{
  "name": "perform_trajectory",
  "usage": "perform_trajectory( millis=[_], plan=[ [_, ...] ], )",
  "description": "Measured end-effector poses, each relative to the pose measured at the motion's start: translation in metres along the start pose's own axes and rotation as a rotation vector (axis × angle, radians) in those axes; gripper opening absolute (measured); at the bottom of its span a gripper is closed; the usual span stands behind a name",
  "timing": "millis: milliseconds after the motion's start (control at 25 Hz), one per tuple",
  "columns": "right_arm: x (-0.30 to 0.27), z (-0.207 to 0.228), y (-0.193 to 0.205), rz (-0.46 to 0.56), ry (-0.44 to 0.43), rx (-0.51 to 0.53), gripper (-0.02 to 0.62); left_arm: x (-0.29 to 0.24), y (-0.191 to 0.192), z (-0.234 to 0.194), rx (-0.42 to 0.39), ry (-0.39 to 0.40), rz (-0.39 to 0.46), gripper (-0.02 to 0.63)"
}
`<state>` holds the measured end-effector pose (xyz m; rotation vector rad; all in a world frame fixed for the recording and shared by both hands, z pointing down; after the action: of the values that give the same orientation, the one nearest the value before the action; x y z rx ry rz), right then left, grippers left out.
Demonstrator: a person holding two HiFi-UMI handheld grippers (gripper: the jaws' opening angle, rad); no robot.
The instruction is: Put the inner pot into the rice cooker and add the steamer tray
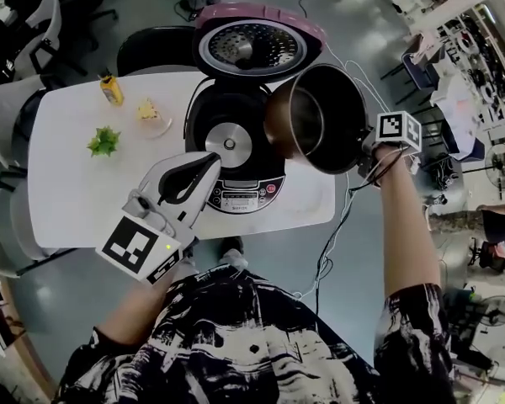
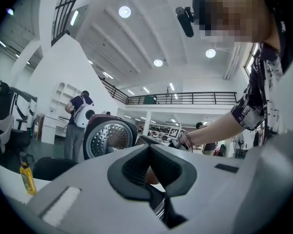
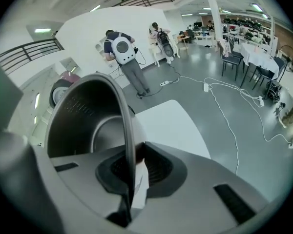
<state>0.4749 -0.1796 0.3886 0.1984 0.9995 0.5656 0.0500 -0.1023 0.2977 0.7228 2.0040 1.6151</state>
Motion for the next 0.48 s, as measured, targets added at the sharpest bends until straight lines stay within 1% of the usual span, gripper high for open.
perform_trajectory(
  millis=[240,320,480],
  plan=[
    [-0.044,-0.053,0.015,-0.052,-0.063,0.042,0.003,0.019,-0.007,-0.007,-0.008,-0.015,0.01,0.005],
    [-0.058,-0.065,0.017,-0.074,-0.063,0.067,0.005,0.026,-0.008,-0.01,-0.008,-0.026,0.012,0.005],
    [-0.079,-0.081,0.02,-0.113,-0.037,0.106,0.005,0.039,-0.008,-0.022,-0.008,-0.059,0.014,0.005]
  ],
)
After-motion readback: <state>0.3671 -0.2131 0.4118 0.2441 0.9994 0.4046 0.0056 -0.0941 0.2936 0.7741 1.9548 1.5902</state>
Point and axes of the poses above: the fingertips, and each gripper's own axes: x backward along the fingers, z to its right, y out of its underside, the point moved 6 cm from there along x, backward along the fingers, and after that the axes turned 10 degrees about -y, right-handed, at the moved point
